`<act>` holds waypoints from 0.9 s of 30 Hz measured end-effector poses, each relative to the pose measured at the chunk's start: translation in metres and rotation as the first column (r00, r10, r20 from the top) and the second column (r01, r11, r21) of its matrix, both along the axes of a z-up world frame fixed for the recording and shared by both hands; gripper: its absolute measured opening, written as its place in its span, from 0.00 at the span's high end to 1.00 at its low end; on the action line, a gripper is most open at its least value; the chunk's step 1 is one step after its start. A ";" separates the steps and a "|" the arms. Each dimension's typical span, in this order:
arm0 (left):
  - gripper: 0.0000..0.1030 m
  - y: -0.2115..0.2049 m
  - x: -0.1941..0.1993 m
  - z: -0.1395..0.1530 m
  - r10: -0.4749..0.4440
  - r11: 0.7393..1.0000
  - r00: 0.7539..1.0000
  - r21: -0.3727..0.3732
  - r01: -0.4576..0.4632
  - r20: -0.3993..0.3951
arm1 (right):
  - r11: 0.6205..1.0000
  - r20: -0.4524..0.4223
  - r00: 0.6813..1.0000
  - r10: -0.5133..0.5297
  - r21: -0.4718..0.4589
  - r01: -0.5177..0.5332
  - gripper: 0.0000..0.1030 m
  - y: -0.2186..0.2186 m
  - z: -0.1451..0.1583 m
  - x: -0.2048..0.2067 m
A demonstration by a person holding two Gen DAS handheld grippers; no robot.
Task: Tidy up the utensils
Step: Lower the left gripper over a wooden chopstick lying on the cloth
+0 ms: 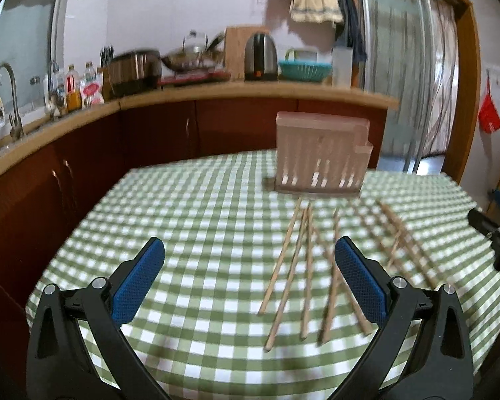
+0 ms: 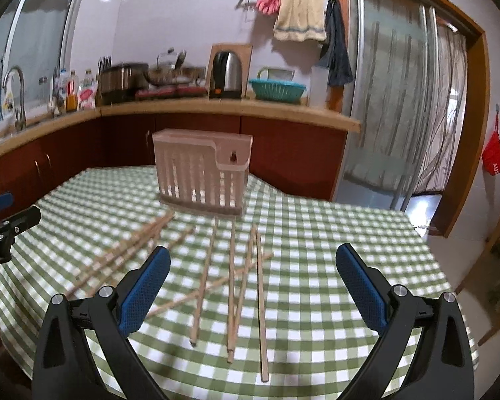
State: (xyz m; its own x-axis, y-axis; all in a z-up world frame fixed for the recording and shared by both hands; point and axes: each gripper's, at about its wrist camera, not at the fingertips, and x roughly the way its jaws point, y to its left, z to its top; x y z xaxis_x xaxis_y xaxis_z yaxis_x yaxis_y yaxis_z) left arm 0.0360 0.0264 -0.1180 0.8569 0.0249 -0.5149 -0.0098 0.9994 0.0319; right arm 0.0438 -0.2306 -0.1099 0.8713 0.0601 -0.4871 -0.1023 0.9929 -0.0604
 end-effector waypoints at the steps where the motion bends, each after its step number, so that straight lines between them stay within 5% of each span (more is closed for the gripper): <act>1: 0.03 0.003 0.004 -0.010 0.000 1.000 1.000 -0.002 0.000 -0.027 | 1.000 -0.010 1.000 0.001 0.000 -0.001 0.06 -0.002 -0.005 0.001; 8: 0.16 0.018 0.019 -0.049 -0.009 1.000 0.993 0.006 0.010 -0.120 | 0.999 -0.091 0.996 0.007 0.043 -0.004 0.08 -0.014 -0.038 0.014; 10: 0.19 0.019 0.024 -0.057 -0.021 1.000 0.990 -0.001 0.022 -0.142 | 0.999 -0.114 0.993 0.014 0.052 -0.008 0.16 -0.016 -0.044 0.018; 12: 0.24 0.019 0.027 -0.062 -0.044 0.999 0.988 -0.015 0.043 -0.151 | 0.999 -0.142 0.990 0.013 0.054 -0.005 0.44 -0.016 -0.051 0.024; 13: 0.24 0.018 0.030 -0.066 -0.051 0.999 0.986 -0.014 0.049 -0.157 | 0.998 -0.157 0.987 0.018 0.064 -0.008 0.45 -0.017 -0.055 0.028; 18: 0.39 0.009 0.043 -0.079 -0.089 0.995 0.979 0.026 0.095 -0.181 | 0.997 -0.175 0.984 0.030 0.076 -0.017 0.46 -0.018 -0.066 0.032; 27: 0.61 -0.001 0.058 -0.091 -0.203 0.979 0.957 -0.041 0.199 -0.205 | 0.995 -0.211 0.977 0.030 0.101 -0.009 0.47 -0.026 -0.076 0.039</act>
